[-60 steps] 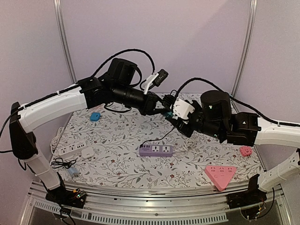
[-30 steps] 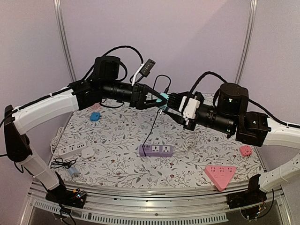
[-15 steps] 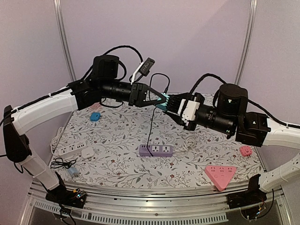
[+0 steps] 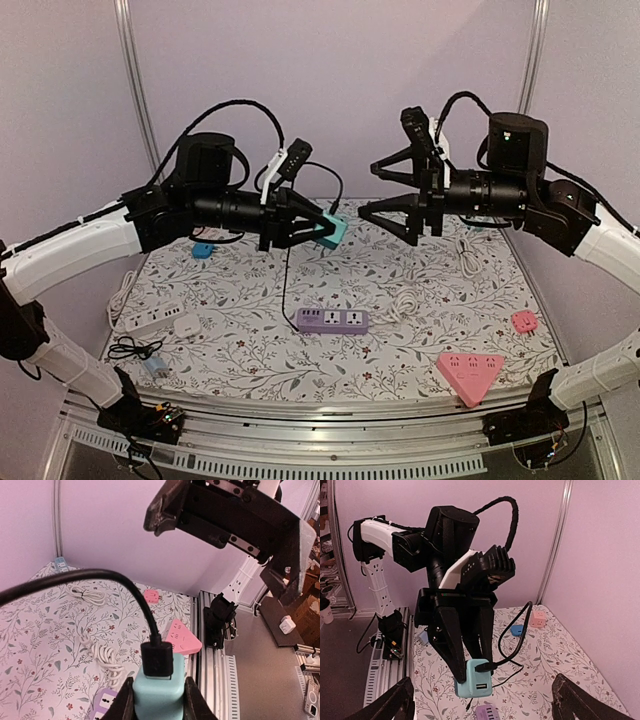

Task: Insert the plug
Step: Adjust the plug.

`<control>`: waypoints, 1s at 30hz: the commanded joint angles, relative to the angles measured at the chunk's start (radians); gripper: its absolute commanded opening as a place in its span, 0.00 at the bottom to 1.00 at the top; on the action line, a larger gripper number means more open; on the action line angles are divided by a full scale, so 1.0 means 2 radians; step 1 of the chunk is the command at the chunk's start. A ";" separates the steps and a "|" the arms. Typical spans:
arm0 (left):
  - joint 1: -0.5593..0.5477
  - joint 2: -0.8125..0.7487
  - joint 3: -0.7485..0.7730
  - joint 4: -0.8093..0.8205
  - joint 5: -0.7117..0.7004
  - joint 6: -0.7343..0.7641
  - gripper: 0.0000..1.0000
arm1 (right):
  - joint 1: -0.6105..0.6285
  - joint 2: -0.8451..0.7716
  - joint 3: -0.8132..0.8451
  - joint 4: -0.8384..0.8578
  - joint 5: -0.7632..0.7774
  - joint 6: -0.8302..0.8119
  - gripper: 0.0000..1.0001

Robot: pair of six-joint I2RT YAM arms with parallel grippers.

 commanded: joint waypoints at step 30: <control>-0.022 -0.030 -0.061 0.093 0.006 0.039 0.00 | -0.015 0.124 0.059 -0.118 -0.154 0.042 0.37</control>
